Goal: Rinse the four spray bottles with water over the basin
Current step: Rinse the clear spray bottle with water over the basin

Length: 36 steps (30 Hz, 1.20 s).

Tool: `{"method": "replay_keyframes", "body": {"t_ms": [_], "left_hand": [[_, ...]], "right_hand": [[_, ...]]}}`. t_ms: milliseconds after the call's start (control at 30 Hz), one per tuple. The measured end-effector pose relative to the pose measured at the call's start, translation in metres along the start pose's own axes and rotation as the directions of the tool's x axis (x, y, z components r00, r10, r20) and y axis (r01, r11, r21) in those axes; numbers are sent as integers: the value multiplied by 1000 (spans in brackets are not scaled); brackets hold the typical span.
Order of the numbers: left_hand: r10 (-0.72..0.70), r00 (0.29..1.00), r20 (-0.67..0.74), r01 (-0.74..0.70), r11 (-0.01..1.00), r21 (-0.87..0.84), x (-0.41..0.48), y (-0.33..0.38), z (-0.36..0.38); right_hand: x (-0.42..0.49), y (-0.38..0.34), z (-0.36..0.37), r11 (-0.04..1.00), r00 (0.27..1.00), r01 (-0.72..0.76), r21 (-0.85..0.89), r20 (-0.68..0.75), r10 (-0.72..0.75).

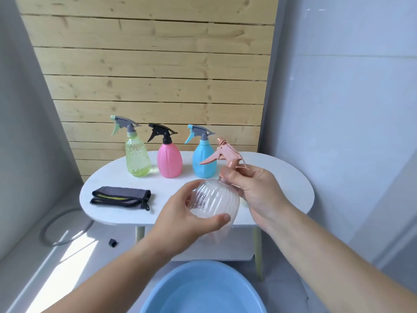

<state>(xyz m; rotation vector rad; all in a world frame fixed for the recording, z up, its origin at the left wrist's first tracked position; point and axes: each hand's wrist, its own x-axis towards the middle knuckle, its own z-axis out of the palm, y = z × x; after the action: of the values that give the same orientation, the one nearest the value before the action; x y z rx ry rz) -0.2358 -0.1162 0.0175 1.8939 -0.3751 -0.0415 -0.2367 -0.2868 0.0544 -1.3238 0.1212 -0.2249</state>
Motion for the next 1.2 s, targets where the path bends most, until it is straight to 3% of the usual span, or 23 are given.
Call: {"method": "replay_keyframes", "body": {"t_ms": [100, 200, 267, 400, 467, 567, 667, 767, 967, 1100, 1200], "left_hand": [[-136, 982, 133, 161, 968, -195, -10, -3, -10], [-228, 870, 437, 425, 796, -431, -20, -3, -19], [-205, 824, 528, 472, 763, -442, -24, -3, -19], [-157, 845, 511, 356, 878, -319, -18, -20, -15], [-189, 848, 496, 395, 848, -352, -15, -26, -16], [-190, 788, 585, 500, 752, -430, -11, -30, -16], [-94, 785, 612, 389, 845, -368, -9, -28, -13], [-207, 832, 515, 400, 866, -299, -6, -33, -6], [-152, 738, 657, 561, 681, -472, -6, -39, -9], [-100, 769, 631, 429, 813, -393, -6, -40, 0], [-153, 803, 576, 461, 771, -438, -4, -43, -2]], "right_hand": [[-14, 6, 1, 995, 999, -17, 97, 33, 13], [-19, 9, -3, 981, 986, -102, 166, 151, 77], [-20, 12, -6, 978, 978, -155, 141, 160, 132], [-19, 19, -10, 975, 973, -204, 94, 133, 190], [-19, 22, -12, 975, 970, -214, 68, 137, 203], [-17, 26, -17, 967, 962, -242, 75, 149, 229], [-16, 29, -18, 969, 966, -237, 76, 124, 227], [-18, 33, -17, 974, 972, -216, 73, 113, 207], [-13, 35, -17, 951, 957, -262, 166, 171, 234], [-13, 38, -13, 952, 960, -247, 179, 183, 214], [-13, 38, -14, 951, 958, -257, 171, 173, 228]]}}
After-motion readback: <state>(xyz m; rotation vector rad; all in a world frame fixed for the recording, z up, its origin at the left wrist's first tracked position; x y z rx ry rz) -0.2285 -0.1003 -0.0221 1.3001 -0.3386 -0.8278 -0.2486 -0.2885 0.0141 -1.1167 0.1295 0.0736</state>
